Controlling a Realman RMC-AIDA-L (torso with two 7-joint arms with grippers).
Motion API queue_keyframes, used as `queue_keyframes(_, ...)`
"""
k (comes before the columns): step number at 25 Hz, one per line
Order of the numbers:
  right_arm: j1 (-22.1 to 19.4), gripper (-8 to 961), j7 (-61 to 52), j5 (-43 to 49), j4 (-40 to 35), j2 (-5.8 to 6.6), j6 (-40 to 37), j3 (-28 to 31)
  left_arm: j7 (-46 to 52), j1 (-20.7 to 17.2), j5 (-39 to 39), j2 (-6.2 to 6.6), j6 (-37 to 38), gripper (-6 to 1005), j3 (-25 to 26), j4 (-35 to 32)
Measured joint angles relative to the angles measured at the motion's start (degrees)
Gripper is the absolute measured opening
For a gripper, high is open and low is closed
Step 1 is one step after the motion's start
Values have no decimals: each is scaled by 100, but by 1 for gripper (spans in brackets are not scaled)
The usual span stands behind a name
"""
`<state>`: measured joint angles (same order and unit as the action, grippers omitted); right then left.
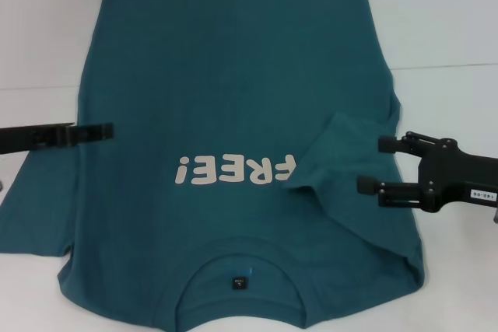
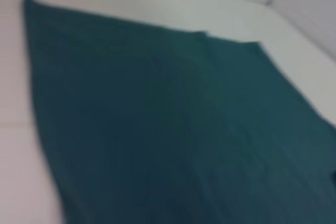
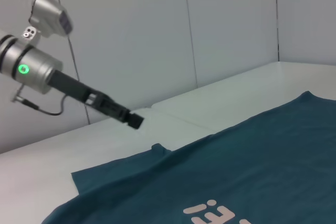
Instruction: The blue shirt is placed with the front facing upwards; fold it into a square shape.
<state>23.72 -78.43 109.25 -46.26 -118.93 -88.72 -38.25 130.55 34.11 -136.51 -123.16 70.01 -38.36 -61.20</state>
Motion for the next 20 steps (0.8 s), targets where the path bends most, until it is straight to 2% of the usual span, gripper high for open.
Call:
queue_keyframes(7,102,948,-143,13,8,-34,204,-103,1450,-217,-865,-53,296,876,-4,-692)
queue_keyframes(13,127,947,-109,14,99,-51,437,-288,1786,-294,-1260,-45,446,876,27,-888)
queue_keyframes(14,140,947,-106,14,129,-51,476,-297,1960,-322,-1540,-60,589,876,12,-1079)
queue_keyframes(20,220,947,-73,8,282,-51,633,-305,2316,-279,-2044,-54,1023,875,-8,-1329)
